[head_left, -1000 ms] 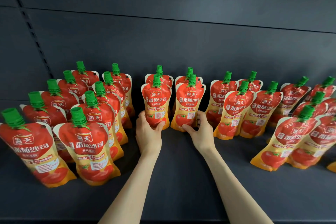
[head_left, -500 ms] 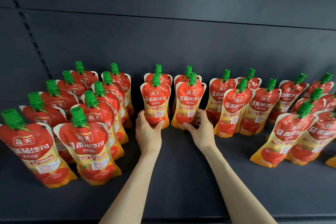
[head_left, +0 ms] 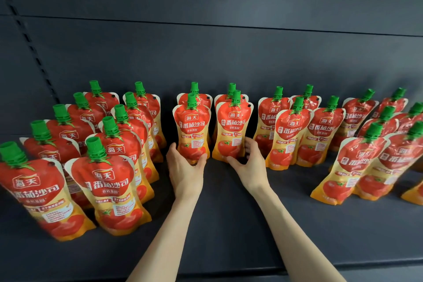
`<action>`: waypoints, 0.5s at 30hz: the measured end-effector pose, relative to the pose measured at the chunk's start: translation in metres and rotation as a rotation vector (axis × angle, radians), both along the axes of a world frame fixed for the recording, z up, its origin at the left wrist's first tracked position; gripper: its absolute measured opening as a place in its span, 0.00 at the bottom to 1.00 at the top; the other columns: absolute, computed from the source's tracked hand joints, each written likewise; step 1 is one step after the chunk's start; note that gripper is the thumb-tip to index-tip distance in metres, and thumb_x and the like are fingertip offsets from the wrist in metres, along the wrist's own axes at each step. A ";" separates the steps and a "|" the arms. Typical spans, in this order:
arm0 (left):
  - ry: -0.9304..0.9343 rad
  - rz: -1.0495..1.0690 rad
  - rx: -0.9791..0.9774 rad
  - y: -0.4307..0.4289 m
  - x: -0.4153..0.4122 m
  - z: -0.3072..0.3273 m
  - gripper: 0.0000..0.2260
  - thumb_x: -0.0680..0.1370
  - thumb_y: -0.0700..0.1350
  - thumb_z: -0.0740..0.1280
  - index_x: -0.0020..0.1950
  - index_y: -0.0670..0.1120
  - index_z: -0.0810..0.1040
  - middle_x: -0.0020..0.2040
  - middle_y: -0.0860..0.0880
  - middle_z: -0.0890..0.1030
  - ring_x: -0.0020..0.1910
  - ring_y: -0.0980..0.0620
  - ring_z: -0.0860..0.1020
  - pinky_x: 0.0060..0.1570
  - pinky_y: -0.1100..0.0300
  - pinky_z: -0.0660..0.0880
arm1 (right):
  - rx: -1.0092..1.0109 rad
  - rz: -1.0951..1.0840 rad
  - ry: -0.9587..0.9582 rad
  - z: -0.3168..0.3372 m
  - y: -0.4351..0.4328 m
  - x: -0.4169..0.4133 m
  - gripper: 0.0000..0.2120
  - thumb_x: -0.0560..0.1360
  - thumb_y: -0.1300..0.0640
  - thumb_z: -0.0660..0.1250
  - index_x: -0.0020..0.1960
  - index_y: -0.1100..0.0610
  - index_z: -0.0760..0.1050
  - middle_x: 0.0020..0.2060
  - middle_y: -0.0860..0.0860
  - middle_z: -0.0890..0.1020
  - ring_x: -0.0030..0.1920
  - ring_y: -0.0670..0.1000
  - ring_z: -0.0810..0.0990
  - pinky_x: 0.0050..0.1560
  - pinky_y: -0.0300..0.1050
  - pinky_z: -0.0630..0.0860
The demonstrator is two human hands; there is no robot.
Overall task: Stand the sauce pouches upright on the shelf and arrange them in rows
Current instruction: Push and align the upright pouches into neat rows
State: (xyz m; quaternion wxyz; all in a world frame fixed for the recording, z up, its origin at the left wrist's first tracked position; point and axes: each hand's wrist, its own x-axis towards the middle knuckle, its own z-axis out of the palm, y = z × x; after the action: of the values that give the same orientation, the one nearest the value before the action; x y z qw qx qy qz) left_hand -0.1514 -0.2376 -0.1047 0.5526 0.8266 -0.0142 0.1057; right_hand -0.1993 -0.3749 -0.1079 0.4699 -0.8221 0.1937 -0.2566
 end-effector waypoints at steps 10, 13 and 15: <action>-0.258 -0.307 -0.080 -0.028 -0.070 0.047 0.08 0.75 0.43 0.68 0.54 0.47 0.77 0.50 0.54 0.79 0.51 0.58 0.77 0.47 0.69 0.73 | -0.043 -0.104 -0.277 0.046 -0.018 -0.098 0.07 0.75 0.59 0.67 0.53 0.53 0.77 0.47 0.44 0.82 0.50 0.41 0.79 0.49 0.32 0.74; -0.283 -0.481 -0.157 -0.065 -0.095 0.063 0.05 0.76 0.42 0.68 0.51 0.50 0.77 0.47 0.58 0.80 0.49 0.63 0.78 0.47 0.71 0.74 | -0.047 -0.132 -0.399 0.071 -0.045 -0.141 0.05 0.76 0.61 0.67 0.50 0.54 0.78 0.44 0.43 0.82 0.48 0.42 0.80 0.47 0.31 0.74; -0.293 -0.569 -0.181 -0.093 -0.112 0.069 0.05 0.76 0.44 0.67 0.51 0.49 0.77 0.47 0.59 0.80 0.49 0.64 0.78 0.47 0.71 0.74 | -0.085 -0.162 -0.459 0.084 -0.068 -0.164 0.04 0.76 0.61 0.66 0.49 0.54 0.78 0.43 0.43 0.82 0.47 0.43 0.81 0.47 0.32 0.74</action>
State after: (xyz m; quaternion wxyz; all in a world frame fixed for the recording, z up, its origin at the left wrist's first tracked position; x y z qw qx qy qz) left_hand -0.2633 -0.3307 -0.0359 0.6233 0.7129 -0.3145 0.0659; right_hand -0.3638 -0.4429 -0.0239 0.4446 -0.7430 0.1360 -0.4815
